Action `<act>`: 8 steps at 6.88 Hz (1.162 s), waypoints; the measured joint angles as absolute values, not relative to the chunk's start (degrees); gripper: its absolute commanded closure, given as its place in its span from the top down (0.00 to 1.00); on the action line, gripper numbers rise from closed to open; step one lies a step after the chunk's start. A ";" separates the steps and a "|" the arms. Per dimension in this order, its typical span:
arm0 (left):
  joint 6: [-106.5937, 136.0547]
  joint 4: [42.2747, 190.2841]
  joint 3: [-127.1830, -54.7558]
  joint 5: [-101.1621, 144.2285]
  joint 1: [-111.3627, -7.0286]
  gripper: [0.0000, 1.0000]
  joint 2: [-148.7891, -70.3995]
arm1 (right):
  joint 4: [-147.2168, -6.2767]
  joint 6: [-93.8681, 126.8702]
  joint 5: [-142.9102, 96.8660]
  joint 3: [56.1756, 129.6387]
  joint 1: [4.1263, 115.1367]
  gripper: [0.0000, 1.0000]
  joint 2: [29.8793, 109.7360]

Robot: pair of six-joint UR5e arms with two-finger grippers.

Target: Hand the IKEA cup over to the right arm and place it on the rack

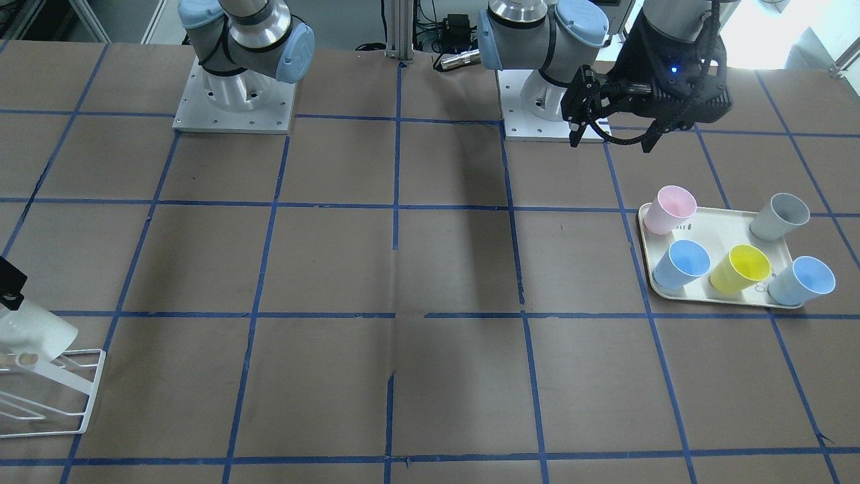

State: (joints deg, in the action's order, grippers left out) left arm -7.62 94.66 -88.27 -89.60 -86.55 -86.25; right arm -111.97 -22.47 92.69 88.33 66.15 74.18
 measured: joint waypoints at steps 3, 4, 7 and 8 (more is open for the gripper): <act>-7.49 89.89 -88.56 -89.46 -86.86 1.00 -86.43 | -100.00 -16.19 91.96 87.64 70.06 1.00 80.90; -7.38 89.49 -88.78 -89.60 -86.89 1.00 -86.41 | -94.91 -12.89 90.36 87.33 72.11 0.98 83.39; -6.53 89.70 -89.04 -89.47 -86.85 1.00 -86.26 | -84.46 -3.12 87.27 87.11 80.93 1.00 88.58; -6.05 89.95 -89.20 -89.50 -86.80 1.00 -86.10 | -83.79 1.15 87.69 87.10 85.30 1.00 88.98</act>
